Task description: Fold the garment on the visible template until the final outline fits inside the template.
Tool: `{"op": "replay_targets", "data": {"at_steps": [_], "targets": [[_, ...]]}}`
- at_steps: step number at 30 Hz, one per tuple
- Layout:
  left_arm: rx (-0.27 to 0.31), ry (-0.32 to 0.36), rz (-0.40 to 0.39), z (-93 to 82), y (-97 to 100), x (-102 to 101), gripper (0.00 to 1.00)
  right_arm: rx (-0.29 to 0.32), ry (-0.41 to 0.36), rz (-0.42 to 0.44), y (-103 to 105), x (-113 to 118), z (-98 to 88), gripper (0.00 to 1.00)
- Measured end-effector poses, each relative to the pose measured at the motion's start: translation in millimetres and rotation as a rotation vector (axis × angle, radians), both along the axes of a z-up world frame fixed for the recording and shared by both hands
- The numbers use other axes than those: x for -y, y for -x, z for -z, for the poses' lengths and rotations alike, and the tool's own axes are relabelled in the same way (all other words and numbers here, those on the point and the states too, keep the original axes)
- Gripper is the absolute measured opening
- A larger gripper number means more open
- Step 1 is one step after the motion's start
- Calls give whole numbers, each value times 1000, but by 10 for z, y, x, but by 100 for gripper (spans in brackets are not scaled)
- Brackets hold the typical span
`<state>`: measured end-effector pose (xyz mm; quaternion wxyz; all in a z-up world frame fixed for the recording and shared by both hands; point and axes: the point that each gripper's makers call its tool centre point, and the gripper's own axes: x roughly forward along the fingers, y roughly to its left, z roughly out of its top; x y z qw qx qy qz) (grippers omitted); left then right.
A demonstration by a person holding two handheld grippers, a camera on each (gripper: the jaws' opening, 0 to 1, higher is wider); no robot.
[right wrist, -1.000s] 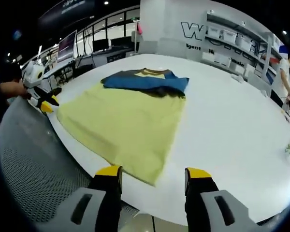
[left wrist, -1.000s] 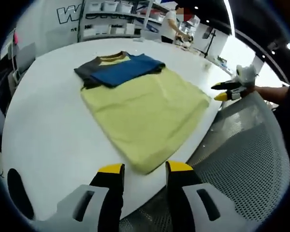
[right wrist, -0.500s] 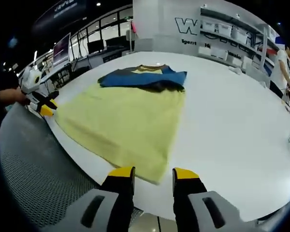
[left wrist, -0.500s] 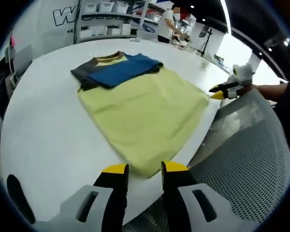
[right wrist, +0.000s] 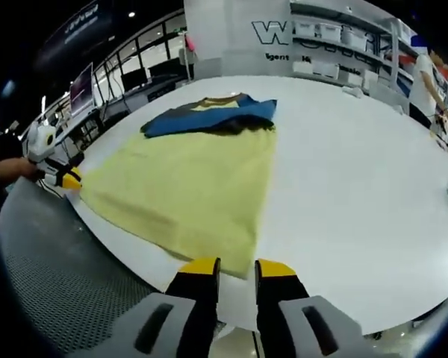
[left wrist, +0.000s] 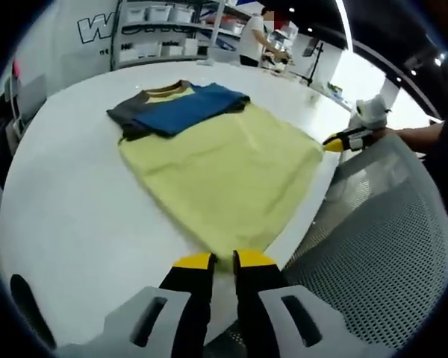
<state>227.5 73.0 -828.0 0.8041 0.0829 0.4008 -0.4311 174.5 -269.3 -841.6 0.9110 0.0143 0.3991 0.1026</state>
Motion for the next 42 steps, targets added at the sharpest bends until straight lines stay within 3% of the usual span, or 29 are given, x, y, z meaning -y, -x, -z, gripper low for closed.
{"op": "replay_targets", "data": {"at_steps": [5, 14, 22, 42], "targets": [[12, -3, 18, 2, -4, 35, 3, 0, 6, 10, -27, 26, 10, 0], [17, -1, 28, -26, 7, 23, 1, 14, 7, -1, -29, 20, -58, 0], [53, 6, 11, -156, -51, -32, 1, 63, 24, -66, -19, -45, -267, 0], [93, 31, -60, -403, -80, -201, 1, 126, 21, -114, 0, -178, -622, 0]]}}
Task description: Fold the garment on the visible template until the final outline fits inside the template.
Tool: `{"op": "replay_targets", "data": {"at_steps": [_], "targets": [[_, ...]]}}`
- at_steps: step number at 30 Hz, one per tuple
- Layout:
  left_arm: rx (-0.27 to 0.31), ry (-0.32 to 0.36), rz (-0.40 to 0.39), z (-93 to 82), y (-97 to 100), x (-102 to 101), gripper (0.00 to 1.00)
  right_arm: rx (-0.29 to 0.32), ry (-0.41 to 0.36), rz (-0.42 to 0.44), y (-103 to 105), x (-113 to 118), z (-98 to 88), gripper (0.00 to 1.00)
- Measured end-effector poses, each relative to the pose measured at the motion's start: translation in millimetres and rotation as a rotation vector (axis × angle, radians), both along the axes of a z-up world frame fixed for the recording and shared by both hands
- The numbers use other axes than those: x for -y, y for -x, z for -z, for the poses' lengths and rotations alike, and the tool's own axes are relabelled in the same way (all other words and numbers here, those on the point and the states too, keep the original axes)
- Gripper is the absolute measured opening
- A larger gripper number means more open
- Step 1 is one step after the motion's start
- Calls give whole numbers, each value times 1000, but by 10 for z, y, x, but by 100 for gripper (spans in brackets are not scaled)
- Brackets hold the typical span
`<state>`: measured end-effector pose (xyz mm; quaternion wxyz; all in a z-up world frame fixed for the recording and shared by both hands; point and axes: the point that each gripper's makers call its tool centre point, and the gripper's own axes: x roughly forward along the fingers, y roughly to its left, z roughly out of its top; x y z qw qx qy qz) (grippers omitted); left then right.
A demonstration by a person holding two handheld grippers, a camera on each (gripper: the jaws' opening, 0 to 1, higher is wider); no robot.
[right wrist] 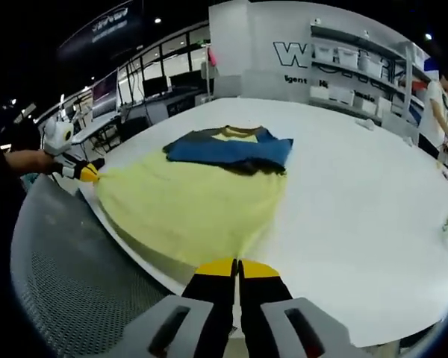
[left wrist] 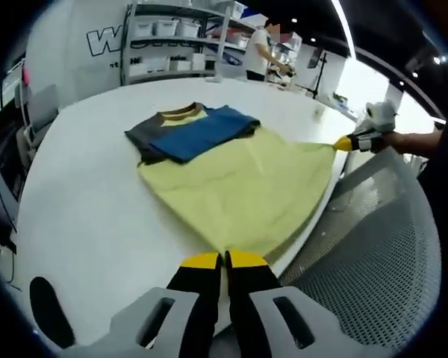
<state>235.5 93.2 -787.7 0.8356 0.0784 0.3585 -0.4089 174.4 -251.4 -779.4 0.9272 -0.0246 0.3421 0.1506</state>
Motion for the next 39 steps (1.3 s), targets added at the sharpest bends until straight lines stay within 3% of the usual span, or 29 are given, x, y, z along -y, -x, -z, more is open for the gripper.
{"op": "replay_targets", "data": {"at_steps": [18, 28, 36, 39], "targets": [[56, 23, -59, -250, 47, -192, 1, 16, 1, -24, 52, -85, -178, 0], [82, 29, -65, -410, 51, -266, 1, 63, 12, -36, -4, -144, -370, 0], [126, 39, -61, -592, -158, -204, 1, 101, 13, -16, -111, -97, -498, 0], [124, 38, -61, -582, -258, -192, 1, 106, 12, -10, -163, -85, -517, 0]]}}
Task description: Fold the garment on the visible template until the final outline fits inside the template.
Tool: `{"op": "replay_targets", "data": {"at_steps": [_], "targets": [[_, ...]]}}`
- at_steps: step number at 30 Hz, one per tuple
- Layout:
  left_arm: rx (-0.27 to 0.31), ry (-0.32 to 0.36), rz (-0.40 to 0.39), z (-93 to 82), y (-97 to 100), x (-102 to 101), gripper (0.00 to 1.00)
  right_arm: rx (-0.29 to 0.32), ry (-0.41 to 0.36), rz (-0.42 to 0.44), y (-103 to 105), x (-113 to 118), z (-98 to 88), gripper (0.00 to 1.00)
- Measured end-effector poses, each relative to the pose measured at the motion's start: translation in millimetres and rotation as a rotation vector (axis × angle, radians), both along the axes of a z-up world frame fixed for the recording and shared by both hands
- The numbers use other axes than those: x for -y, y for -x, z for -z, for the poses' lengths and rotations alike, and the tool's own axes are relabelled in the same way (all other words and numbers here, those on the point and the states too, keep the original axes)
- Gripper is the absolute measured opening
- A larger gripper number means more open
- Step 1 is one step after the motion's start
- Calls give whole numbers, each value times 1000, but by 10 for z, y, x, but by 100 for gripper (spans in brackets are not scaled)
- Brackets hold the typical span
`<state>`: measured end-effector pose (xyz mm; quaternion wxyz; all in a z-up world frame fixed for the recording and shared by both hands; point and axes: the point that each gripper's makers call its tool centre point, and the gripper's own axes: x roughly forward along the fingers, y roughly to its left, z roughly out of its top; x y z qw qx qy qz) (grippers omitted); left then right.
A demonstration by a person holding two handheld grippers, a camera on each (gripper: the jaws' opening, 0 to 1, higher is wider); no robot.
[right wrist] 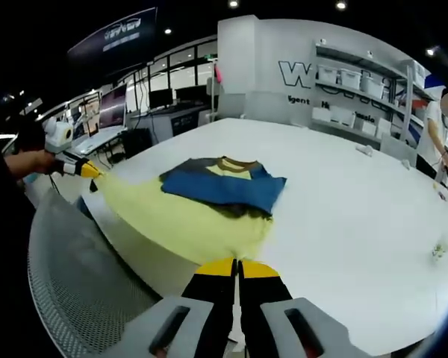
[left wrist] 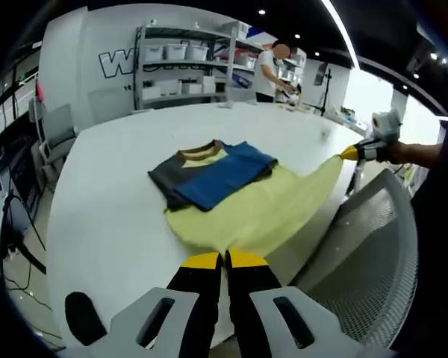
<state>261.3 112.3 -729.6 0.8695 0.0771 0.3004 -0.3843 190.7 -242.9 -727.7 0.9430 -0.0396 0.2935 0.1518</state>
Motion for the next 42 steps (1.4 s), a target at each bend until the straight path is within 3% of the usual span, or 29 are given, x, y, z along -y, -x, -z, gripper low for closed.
{"op": "replay_targets", "data": {"at_steps": [8, 23, 42], "targets": [[-6, 4, -18, -19, -206, 47, 1, 24, 10, 2, -152, 27, -72, 0], [38, 7, -14, -173, -526, 145, 1, 69, 19, 5, -420, 129, -235, 0], [18, 16, -3, -140, -888, 243, 1, 58, 31, -23, -760, 214, -194, 0]]}}
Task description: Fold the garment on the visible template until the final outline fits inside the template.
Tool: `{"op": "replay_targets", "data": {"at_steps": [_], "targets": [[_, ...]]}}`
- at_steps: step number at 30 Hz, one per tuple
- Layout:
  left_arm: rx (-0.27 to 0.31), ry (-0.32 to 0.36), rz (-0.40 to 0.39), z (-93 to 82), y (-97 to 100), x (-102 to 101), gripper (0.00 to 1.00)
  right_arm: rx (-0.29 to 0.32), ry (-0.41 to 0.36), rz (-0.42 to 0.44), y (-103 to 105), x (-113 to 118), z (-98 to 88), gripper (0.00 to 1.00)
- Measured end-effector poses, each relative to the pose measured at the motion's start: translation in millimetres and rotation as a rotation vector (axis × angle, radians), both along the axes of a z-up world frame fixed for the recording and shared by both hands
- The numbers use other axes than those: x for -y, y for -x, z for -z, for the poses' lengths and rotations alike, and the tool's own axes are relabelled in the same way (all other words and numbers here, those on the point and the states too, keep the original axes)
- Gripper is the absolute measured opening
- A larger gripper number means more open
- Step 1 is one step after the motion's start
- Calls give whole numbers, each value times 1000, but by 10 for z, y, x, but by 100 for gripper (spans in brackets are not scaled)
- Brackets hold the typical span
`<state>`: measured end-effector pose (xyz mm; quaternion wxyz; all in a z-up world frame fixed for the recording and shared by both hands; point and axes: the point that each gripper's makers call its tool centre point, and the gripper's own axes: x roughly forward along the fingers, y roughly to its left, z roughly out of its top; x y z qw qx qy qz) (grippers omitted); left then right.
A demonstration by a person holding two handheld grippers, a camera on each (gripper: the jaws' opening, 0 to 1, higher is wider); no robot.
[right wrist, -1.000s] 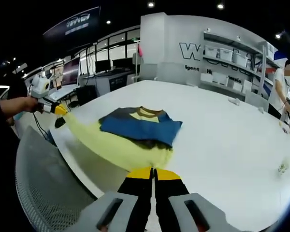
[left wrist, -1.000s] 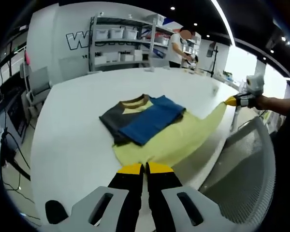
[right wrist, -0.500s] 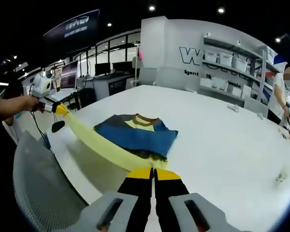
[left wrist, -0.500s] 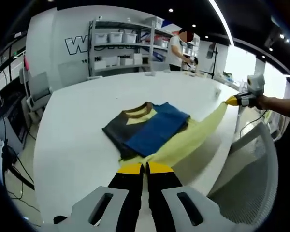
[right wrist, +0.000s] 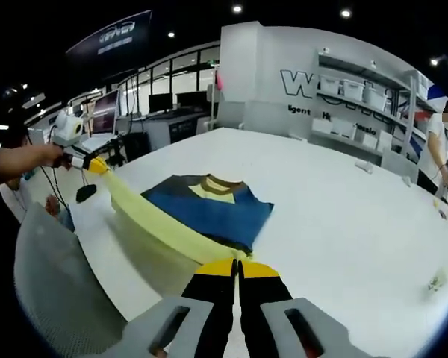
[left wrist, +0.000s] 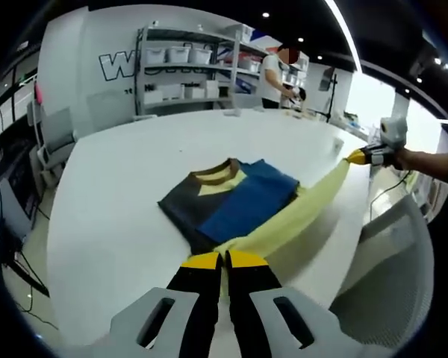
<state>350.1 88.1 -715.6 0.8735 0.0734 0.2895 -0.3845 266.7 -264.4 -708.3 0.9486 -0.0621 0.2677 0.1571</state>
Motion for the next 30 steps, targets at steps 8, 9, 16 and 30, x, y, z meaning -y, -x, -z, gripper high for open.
{"op": "replay_targets", "data": {"at_steps": [8, 9, 16, 30], "targets": [[23, 6, -1, -92, -180, 34, 1, 30, 12, -7, -183, 40, -108, 0], [25, 5, -1, -94, -198, 34, 1, 31, 11, -7, -201, 41, -115, 0], [38, 2, 0, -156, -289, 52, 1, 52, 19, -15, -325, 46, -184, 0], [85, 3, -2, -372, -489, 119, 1, 102, 28, -17, -590, 86, -385, 0]]}}
